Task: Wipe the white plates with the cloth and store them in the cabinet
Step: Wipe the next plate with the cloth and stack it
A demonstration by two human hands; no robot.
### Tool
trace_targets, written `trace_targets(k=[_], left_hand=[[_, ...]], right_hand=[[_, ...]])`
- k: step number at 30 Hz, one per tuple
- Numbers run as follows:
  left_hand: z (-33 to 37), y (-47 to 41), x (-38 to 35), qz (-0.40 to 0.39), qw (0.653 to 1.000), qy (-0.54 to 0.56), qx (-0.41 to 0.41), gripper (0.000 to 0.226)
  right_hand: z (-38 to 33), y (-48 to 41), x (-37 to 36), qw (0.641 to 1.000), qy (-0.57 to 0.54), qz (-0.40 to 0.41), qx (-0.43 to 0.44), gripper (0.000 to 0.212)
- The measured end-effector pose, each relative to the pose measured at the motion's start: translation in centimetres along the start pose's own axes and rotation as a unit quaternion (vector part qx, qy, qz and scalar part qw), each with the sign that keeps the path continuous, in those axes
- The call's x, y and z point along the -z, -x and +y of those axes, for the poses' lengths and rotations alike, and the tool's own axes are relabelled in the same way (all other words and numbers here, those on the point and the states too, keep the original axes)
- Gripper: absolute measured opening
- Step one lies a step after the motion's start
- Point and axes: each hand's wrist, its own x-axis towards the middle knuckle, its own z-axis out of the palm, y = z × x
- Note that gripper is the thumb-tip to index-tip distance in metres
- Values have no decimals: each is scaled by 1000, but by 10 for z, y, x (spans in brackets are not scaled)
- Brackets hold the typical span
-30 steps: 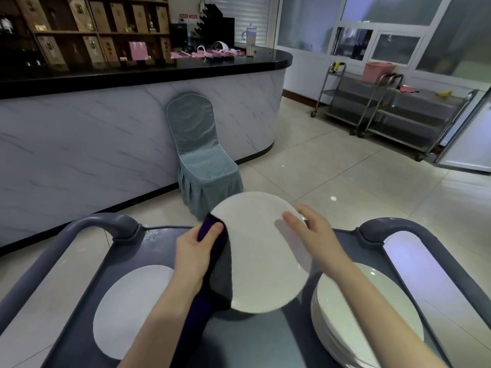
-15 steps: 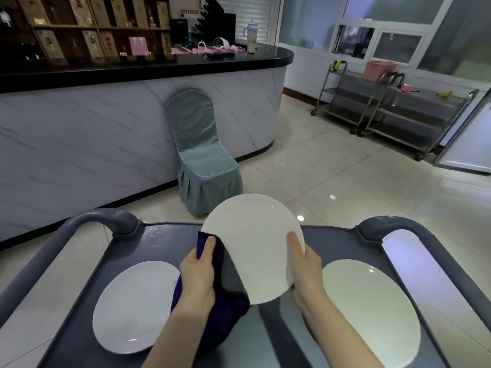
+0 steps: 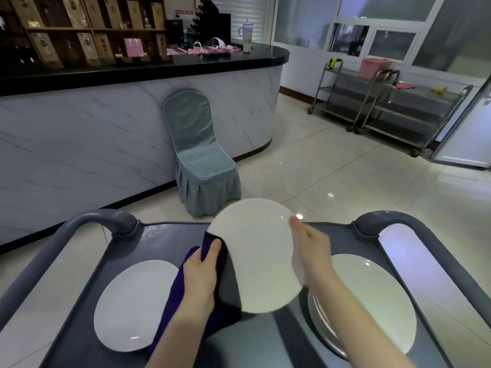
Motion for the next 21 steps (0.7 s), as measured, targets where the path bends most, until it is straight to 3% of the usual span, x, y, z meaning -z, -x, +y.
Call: trace_targets(k=[2,4,6,7,8,9,12,13,14,15,18,21], left_hand=[[-2,5,-5,52,996,55,40,21],[3,2,-2,43,994,68,68,17],[12,-4,6,25,995,52,76,15],[17,-8,10,22,996,42,73,16],[21,-11,14,21,997,32,70,18],[25,-14,16,21,997,22,68,19],[39,-17,14,7,997,-17,73,20],[44,-17,13,-6,996,-35,77,20],[46,-19,12,-24,995,-53,81,20],[50,-18,12,-42,993,-70,83,20],[56,-16,12,-71,987,-97,102,22],[60,-14,12,-76,987,-56,129,24]], right_hand=[[22,14,-11,985,-133,78,-78,36],[30,28,-11,986,-109,75,-99,33],[32,37,2,1000,-5,15,14,21],[32,41,12,991,72,-45,101,29],[33,43,23,961,173,-94,196,47],[34,43,33,905,278,-137,290,61],[41,33,46,632,530,-209,525,70],[43,30,46,575,555,-227,556,61],[43,28,44,546,559,-238,577,48],[43,26,43,537,553,-236,592,42],[39,26,39,555,519,-211,615,41],[33,35,36,628,495,-197,567,37]])
